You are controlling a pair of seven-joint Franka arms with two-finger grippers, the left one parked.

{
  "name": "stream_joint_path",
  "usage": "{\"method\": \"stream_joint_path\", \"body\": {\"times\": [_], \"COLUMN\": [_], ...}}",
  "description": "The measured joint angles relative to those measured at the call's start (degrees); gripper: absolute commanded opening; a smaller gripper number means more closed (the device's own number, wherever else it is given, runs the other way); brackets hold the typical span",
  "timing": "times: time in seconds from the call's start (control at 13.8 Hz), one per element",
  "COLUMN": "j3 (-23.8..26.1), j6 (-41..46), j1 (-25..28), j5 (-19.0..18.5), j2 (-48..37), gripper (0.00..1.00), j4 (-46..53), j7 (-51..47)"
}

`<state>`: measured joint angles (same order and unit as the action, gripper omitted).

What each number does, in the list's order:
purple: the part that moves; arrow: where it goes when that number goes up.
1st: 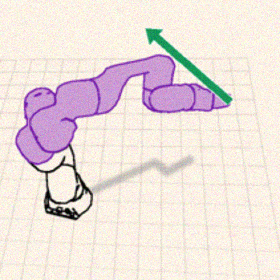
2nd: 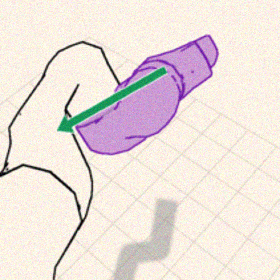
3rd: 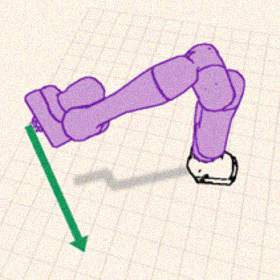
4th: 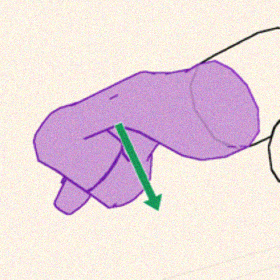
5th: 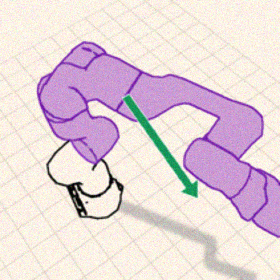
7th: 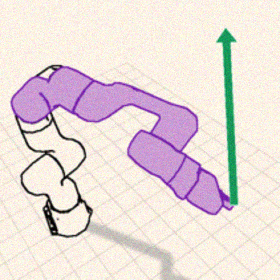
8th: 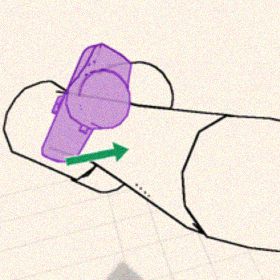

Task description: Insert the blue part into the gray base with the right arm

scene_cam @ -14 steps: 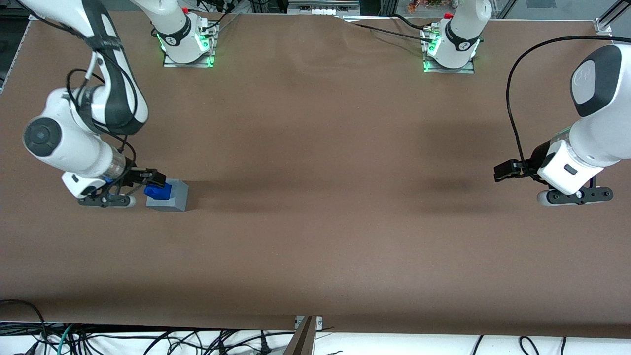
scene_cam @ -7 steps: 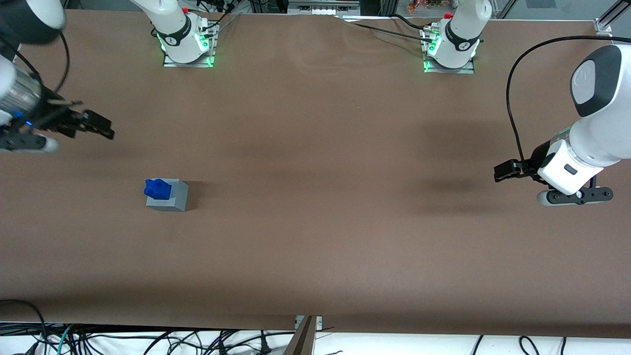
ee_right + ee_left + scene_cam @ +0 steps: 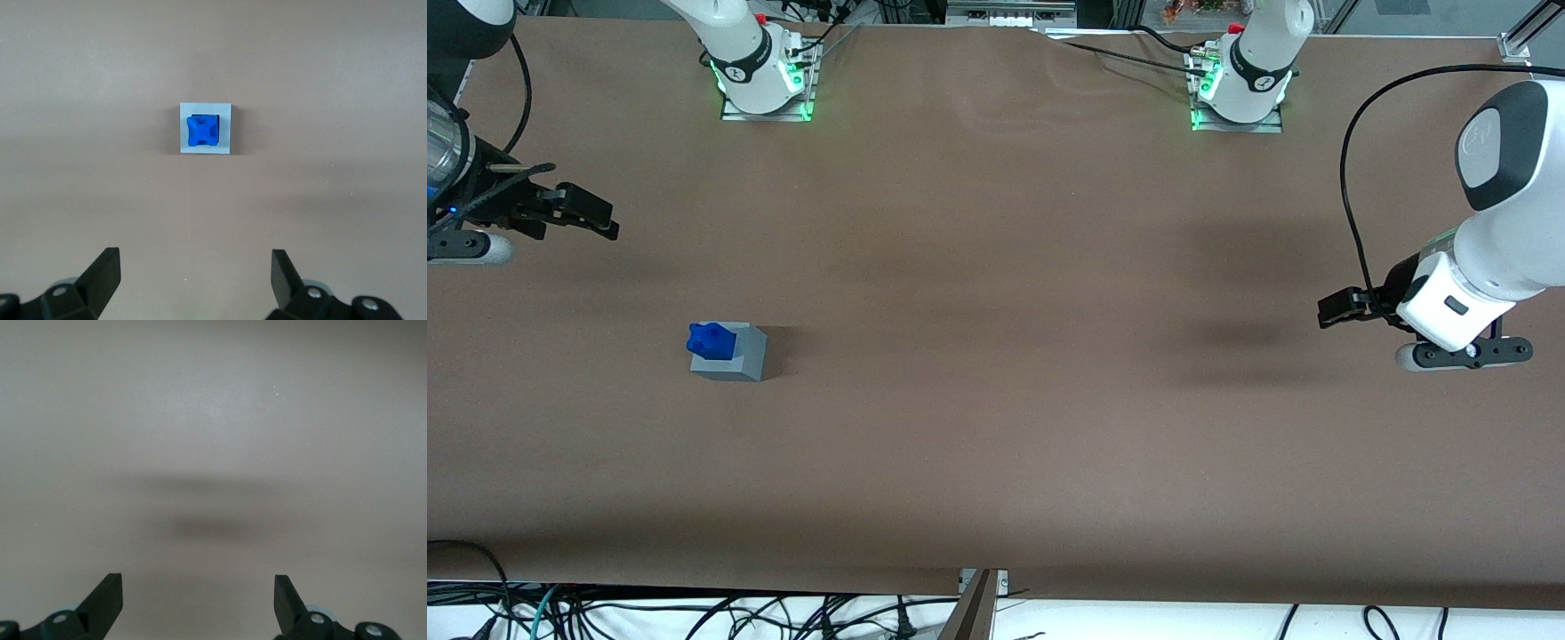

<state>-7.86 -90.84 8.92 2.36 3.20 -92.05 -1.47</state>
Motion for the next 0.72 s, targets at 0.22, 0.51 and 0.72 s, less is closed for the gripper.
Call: {"method": "stream_joint_path", "body": {"times": [0.22, 0.51, 0.72], "j3": [-0.02, -0.04, -0.08], "j6": [2.15, 2.16, 1.86], "j1": [-0.01, -0.01, -0.02], "j5": [0.00, -0.06, -0.65], "j2": [-0.01, 0.10, 0.23], "gripper": [1.00, 1.00, 1.00], "j4": [0.08, 0.08, 0.08], "j7": [0.00, -0.05, -0.06]}}
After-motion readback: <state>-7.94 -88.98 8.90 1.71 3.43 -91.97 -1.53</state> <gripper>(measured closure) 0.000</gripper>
